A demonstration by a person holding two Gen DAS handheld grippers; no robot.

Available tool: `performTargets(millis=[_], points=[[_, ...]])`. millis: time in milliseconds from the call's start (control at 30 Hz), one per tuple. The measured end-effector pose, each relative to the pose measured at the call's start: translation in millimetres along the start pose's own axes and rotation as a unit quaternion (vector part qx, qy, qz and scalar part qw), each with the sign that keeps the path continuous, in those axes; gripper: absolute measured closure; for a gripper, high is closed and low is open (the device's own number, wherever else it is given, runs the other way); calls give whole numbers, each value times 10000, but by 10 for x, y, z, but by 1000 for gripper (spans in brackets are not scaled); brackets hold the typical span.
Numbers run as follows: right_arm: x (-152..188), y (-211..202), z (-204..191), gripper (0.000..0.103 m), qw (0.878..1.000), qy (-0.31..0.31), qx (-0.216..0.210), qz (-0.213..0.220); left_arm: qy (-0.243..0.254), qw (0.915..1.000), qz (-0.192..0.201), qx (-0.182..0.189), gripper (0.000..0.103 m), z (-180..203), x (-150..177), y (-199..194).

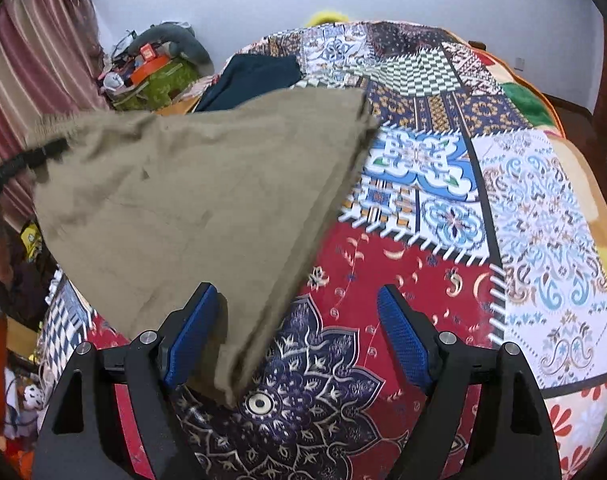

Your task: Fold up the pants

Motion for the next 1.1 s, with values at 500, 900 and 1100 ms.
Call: performTargets(millis=[500, 900, 1100], points=[[10, -10, 8, 24, 9999, 94, 8, 67, 590, 9733, -207, 2210, 74, 1162, -269, -320], [18, -18, 7, 24, 9998, 147, -31, 123, 885, 9365, -1399, 3091, 48, 1569, 52, -175], [5, -86, 23, 24, 9995, 211, -43, 252, 938, 9548, -890, 2675, 11, 1394, -49, -280]])
Point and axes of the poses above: each gripper's, at about its wrist camera, not at the fingertips, and y roughly the way its jaws point, z to its right, x to its underside, the point moved 2 cm from there along y, roughly the way its jaws point, and after that the axes turned 7 degrees about -y, right-handed, at the moved point
